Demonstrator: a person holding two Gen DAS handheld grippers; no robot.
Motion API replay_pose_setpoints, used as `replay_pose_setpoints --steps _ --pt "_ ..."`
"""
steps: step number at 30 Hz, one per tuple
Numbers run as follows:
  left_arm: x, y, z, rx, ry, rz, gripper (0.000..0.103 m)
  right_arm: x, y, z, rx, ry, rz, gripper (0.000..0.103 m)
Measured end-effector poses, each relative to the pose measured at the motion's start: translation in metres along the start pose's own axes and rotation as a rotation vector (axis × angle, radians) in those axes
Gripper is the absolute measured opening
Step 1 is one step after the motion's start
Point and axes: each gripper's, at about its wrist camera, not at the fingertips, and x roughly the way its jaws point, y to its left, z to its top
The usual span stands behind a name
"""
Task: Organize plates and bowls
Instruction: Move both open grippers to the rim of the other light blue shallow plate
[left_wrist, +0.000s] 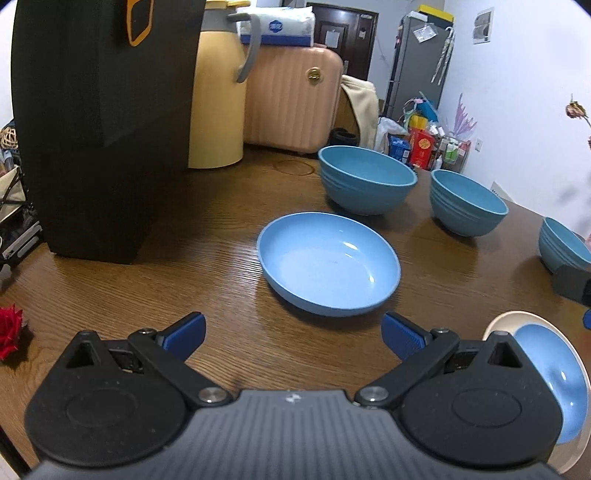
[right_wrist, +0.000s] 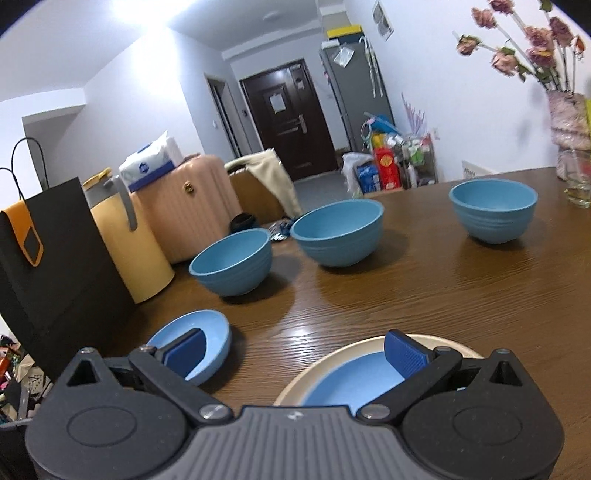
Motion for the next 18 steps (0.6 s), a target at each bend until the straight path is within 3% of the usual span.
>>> replay_pose_setpoints --steps 6,18 --pt "0.012 0.013 0.019 -0.016 0.069 0.046 0.103 0.021 0.03 0.006 -0.012 0.063 0.015 0.103" --pt "0.025 0.016 0.049 0.006 0.129 0.092 0.103 0.049 0.062 0.018 0.028 0.146 -0.014 0.103"
